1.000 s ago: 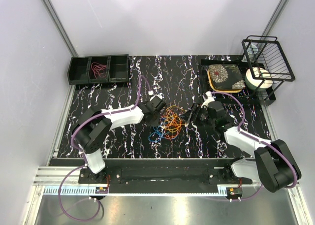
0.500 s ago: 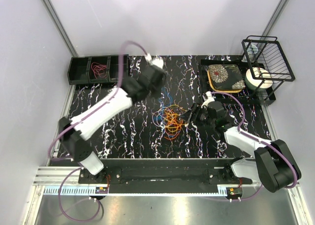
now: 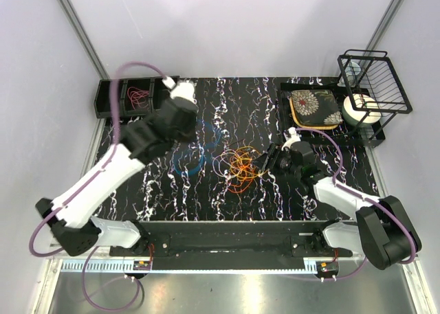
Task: Untangle the cables
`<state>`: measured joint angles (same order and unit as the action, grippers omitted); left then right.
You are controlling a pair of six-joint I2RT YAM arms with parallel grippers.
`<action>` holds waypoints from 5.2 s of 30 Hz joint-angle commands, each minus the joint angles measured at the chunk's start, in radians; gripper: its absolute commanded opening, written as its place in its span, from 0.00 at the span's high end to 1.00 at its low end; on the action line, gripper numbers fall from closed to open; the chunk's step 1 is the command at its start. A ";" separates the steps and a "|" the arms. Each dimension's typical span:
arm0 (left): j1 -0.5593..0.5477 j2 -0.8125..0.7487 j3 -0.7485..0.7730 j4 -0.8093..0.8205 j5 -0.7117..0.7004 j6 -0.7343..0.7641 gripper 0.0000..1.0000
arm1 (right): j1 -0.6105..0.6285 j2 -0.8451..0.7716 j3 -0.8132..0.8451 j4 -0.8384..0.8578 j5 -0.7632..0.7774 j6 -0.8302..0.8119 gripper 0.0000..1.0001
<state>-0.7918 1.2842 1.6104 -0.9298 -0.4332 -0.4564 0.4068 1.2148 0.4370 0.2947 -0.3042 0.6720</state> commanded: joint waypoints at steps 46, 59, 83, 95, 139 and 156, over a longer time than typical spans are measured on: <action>0.085 0.356 -0.621 0.402 0.157 -0.265 0.28 | 0.006 0.006 0.006 0.027 0.001 0.000 0.30; 0.097 0.395 -0.664 0.480 0.169 -0.284 0.66 | 0.006 0.028 0.020 0.024 -0.007 -0.002 0.30; 0.118 0.096 -0.391 0.227 0.159 -0.151 1.00 | 0.004 0.026 0.020 0.015 0.008 0.001 0.30; 0.308 0.040 -0.204 0.135 0.197 -0.033 1.00 | 0.004 0.015 0.014 0.018 0.010 0.005 0.30; 0.779 0.848 0.550 0.515 0.494 -0.034 1.00 | 0.006 0.065 0.035 0.018 -0.010 0.000 0.30; 0.790 0.906 0.419 0.608 0.550 -0.065 1.00 | 0.006 0.078 0.045 0.012 -0.013 -0.002 0.30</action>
<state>-0.0078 2.1994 2.0697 -0.3988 0.0734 -0.5068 0.4068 1.2915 0.4397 0.2939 -0.3084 0.6758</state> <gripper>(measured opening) 0.002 0.697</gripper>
